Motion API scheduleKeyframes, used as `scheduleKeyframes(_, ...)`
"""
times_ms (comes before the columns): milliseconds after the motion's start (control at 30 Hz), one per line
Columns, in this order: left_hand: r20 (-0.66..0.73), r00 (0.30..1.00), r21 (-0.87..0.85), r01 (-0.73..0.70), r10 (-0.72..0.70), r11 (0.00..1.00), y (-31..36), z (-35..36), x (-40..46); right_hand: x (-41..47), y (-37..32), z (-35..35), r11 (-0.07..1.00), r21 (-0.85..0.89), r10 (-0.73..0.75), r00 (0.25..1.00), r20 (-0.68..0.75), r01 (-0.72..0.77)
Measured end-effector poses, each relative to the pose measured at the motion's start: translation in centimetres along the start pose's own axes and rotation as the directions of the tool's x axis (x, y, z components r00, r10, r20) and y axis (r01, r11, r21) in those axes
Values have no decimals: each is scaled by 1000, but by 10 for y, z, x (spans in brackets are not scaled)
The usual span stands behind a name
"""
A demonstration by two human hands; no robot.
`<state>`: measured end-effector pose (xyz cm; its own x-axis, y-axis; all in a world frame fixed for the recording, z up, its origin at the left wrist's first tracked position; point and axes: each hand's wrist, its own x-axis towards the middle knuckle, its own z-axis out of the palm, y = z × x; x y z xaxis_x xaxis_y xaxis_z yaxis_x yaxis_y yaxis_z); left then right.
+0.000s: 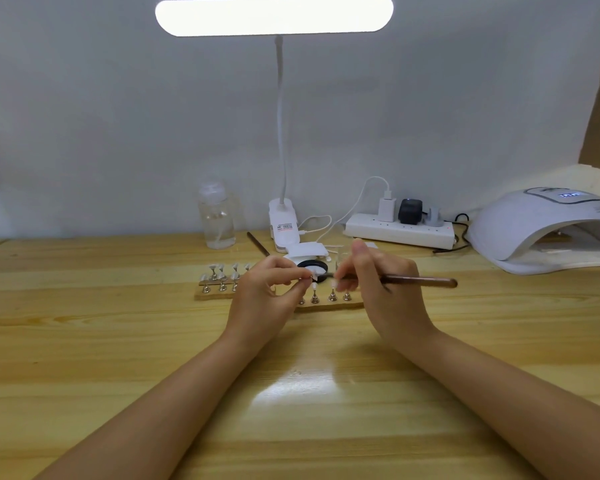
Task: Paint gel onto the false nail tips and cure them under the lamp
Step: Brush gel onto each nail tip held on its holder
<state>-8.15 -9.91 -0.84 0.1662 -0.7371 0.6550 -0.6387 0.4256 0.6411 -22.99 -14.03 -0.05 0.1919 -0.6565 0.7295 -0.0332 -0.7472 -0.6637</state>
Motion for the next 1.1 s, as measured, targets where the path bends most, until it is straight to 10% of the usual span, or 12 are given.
scheduleKeyframes(1100, -4, 999, -24, 45, -45, 999, 2, -1, 1, -3, -4, 1, 991, 67, 117, 993, -13, -116)
